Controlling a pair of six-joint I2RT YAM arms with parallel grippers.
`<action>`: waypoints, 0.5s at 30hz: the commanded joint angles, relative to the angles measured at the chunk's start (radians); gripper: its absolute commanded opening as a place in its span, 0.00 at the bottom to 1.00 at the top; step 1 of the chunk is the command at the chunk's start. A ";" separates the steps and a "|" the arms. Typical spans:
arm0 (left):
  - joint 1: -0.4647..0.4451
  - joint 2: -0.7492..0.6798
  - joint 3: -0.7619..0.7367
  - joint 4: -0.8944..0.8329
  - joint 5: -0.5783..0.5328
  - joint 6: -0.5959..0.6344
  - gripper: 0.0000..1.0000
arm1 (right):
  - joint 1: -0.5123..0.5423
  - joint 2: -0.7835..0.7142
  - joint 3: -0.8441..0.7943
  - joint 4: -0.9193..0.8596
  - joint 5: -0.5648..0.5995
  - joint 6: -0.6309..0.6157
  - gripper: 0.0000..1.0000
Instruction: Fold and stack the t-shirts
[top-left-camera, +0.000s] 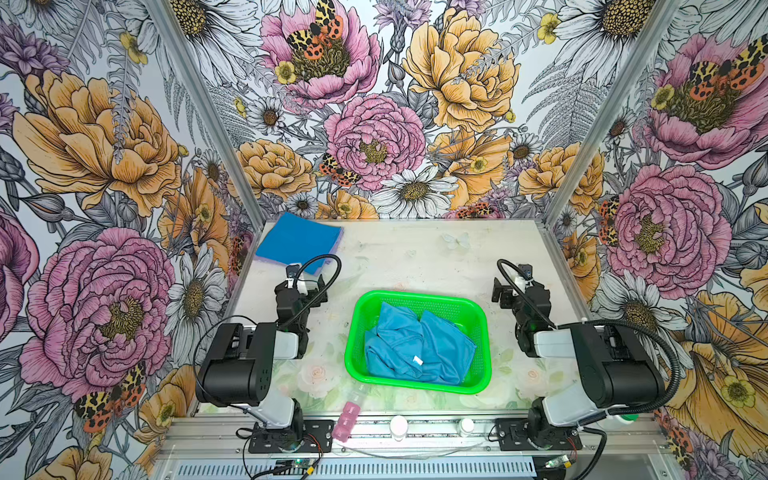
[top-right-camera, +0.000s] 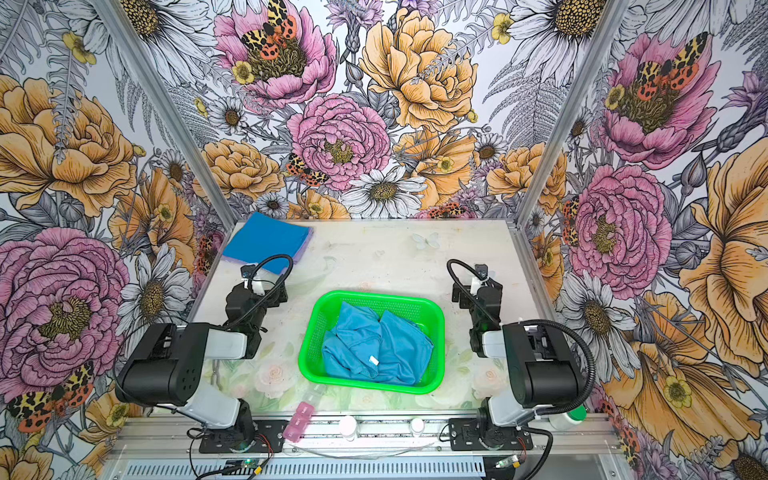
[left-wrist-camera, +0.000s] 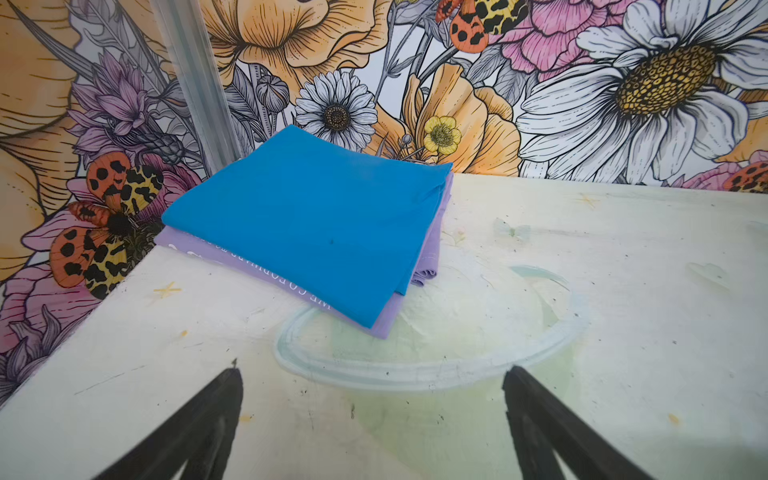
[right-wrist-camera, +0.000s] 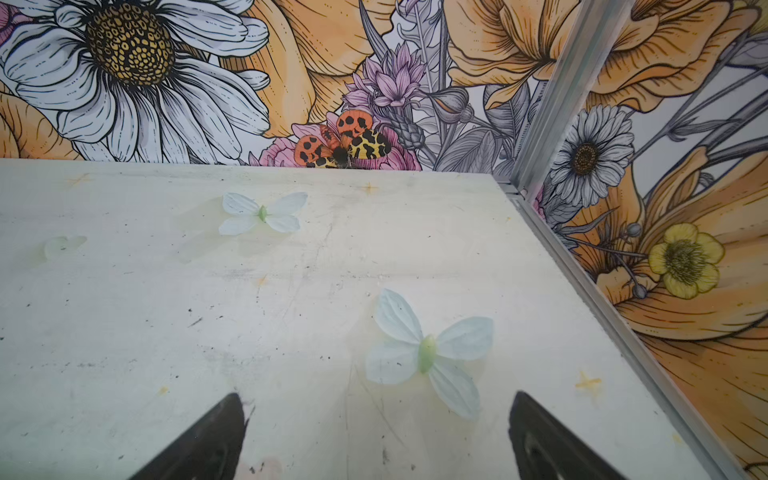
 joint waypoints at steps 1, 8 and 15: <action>0.007 -0.013 0.015 -0.001 0.030 0.012 0.99 | 0.003 -0.003 0.003 0.034 -0.012 -0.002 0.99; 0.008 -0.012 0.016 -0.001 0.029 0.012 0.99 | 0.004 -0.004 0.004 0.034 -0.012 -0.003 0.99; 0.010 -0.012 0.017 -0.003 0.034 0.010 0.99 | -0.004 -0.002 0.015 0.015 -0.033 0.004 0.99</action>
